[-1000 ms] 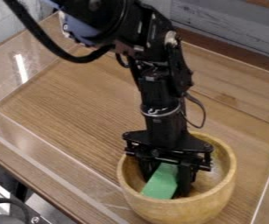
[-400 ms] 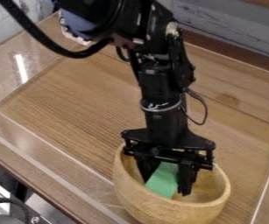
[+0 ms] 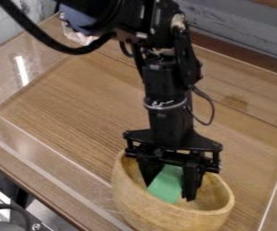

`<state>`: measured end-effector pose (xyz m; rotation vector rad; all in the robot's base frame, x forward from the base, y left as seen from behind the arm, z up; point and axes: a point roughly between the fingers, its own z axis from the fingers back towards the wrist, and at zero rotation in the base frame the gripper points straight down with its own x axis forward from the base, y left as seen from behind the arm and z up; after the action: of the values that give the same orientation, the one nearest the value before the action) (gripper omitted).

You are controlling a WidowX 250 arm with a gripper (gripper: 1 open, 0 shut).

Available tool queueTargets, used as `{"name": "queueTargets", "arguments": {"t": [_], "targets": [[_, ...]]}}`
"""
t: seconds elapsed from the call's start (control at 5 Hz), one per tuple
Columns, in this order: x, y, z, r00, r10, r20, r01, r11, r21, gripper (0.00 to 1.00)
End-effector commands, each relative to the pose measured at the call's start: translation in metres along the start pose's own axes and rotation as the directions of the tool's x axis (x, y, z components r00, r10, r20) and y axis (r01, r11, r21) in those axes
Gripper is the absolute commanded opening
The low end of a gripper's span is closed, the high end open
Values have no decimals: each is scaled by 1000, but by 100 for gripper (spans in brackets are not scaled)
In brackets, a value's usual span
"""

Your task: Put the green block in the brown bowl

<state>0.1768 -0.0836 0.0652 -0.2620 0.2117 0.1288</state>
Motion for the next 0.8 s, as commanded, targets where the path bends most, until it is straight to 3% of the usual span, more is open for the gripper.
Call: {"name": "queueTargets", "arguments": {"t": [0.0, 0.6], "targets": [[5, -8, 18, 999, -18, 49, 19, 1000, -22, 0], [4, -15, 27, 998, -32, 47, 34, 999, -34, 0]]}}
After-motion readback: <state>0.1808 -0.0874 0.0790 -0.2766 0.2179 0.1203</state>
